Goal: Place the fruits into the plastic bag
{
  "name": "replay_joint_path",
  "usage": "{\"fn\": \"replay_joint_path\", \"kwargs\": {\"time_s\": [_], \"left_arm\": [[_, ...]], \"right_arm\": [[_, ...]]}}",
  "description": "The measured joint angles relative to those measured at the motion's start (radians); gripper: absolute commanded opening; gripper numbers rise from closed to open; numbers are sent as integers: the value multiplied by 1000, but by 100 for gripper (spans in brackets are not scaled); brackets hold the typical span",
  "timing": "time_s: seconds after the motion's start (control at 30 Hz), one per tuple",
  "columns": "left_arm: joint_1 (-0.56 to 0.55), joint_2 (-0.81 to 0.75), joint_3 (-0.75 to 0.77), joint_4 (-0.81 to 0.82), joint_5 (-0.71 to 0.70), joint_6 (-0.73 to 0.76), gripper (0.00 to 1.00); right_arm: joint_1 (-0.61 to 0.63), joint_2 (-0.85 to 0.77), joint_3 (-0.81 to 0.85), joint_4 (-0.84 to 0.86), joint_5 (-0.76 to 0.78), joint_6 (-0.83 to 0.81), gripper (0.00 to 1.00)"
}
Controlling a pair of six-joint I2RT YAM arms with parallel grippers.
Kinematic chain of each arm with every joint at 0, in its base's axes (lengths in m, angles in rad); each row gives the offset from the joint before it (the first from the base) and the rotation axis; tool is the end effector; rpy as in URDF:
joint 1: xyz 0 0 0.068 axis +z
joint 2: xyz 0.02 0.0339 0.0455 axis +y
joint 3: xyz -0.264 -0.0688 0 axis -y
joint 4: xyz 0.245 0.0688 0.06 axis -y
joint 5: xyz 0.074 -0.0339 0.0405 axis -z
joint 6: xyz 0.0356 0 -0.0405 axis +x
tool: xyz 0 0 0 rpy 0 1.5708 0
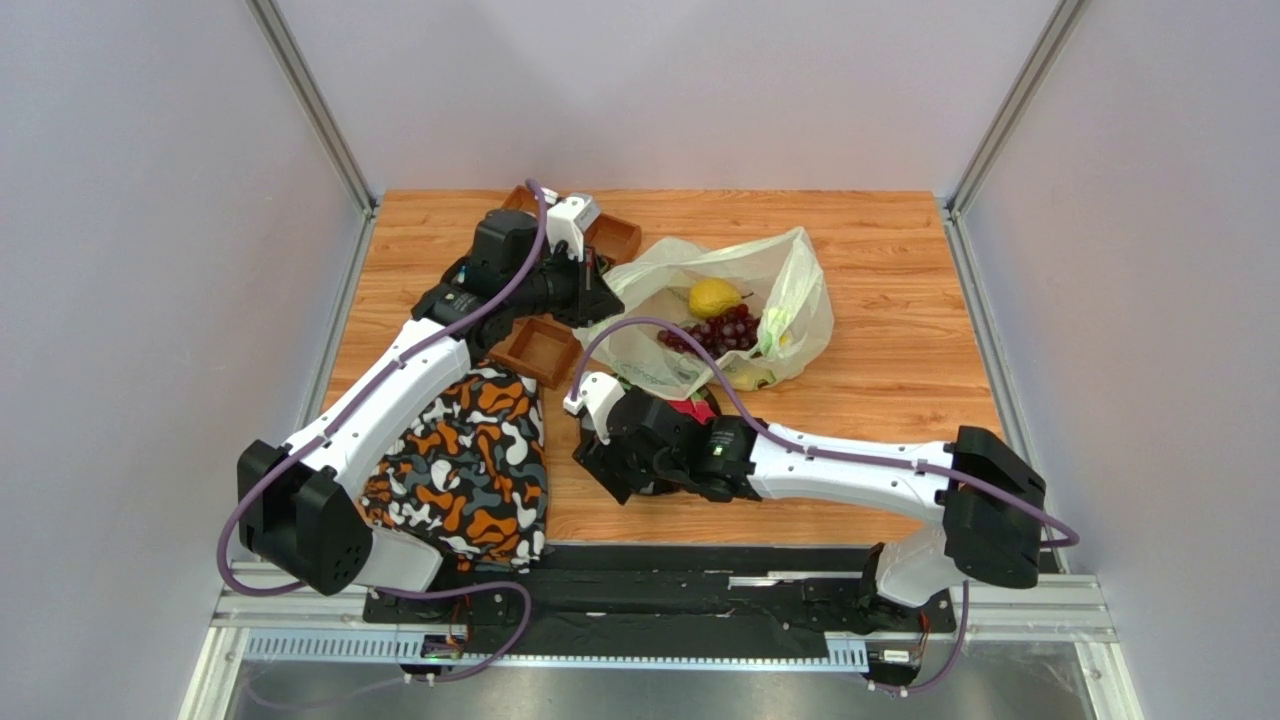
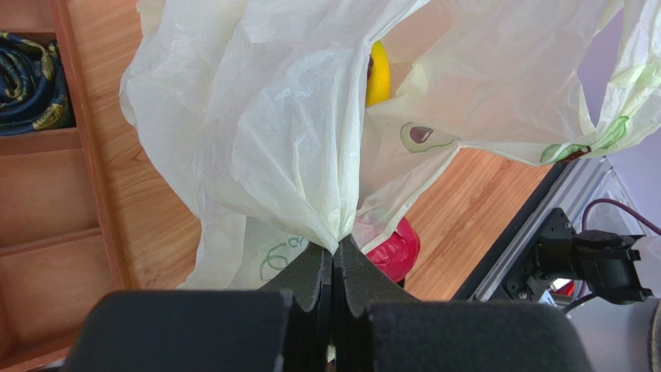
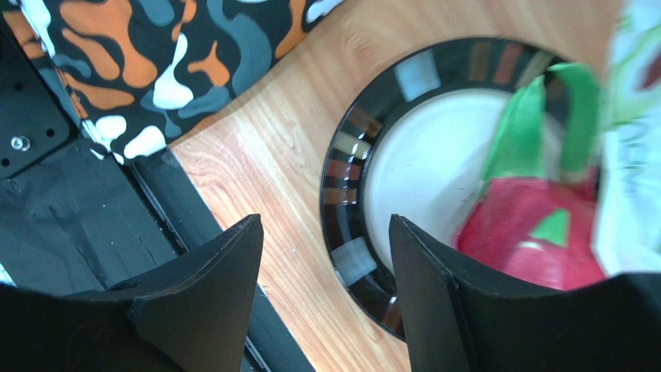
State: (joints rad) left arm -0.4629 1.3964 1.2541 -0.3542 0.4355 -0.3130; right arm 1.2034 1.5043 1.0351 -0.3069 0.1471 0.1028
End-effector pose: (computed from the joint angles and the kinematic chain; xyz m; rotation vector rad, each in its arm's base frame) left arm 0.2784 -0.1557 0.3475 0.4393 2.1028 -0.9161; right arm 0.1220 0.3024 0.2431 -1.1842 2.0712 0.4686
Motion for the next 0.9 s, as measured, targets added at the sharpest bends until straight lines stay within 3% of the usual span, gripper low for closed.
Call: {"fn": "replay_joint_path", "kwargs": {"time_s": [0.4,0.9], "left_arm": [[3,-5,0,11,-12,-3,0],[18,-6,0,15,-23,-7,0]], "right_arm": [[-127,61,140,-60,148,-105,66],[-201,240,207,-82,159,-211,66]]}}
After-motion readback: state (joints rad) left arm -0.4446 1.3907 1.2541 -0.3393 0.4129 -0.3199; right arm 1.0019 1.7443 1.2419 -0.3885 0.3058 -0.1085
